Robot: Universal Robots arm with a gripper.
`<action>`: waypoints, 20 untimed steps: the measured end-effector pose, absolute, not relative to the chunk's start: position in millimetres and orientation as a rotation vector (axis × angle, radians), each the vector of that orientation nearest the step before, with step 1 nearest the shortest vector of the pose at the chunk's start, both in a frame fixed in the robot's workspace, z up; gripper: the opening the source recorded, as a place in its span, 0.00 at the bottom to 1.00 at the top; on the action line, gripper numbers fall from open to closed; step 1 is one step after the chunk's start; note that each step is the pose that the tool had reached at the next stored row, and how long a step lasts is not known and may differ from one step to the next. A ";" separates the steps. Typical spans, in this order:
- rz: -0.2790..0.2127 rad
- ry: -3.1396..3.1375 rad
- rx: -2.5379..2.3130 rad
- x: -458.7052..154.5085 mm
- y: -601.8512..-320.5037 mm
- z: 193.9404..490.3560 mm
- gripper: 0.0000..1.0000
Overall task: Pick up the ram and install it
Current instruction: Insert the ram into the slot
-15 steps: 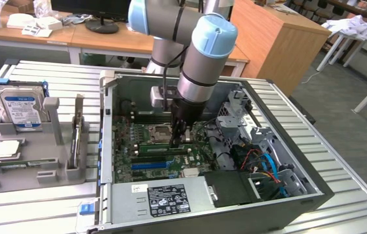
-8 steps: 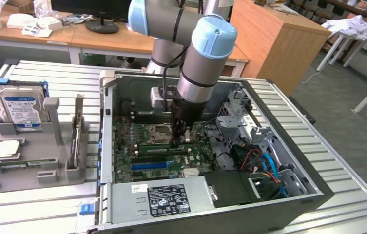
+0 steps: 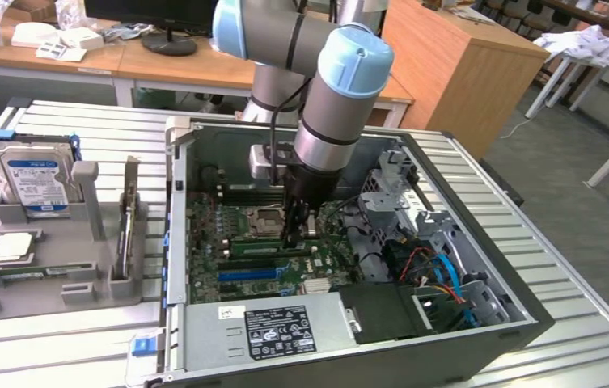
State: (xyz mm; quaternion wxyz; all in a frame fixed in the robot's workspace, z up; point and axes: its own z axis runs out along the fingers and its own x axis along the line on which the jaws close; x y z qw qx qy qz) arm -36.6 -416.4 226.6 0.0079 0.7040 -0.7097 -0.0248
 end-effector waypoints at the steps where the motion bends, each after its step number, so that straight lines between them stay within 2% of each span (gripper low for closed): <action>1: -0.077 -2.219 2.201 -36.6 -416.4 226.6 0.25; 11: -0.078 -2.219 2.200 -36.6 -416.4 229.5 0.25; 20: -0.077 -2.218 2.201 -35.2 -416.4 248.6 0.25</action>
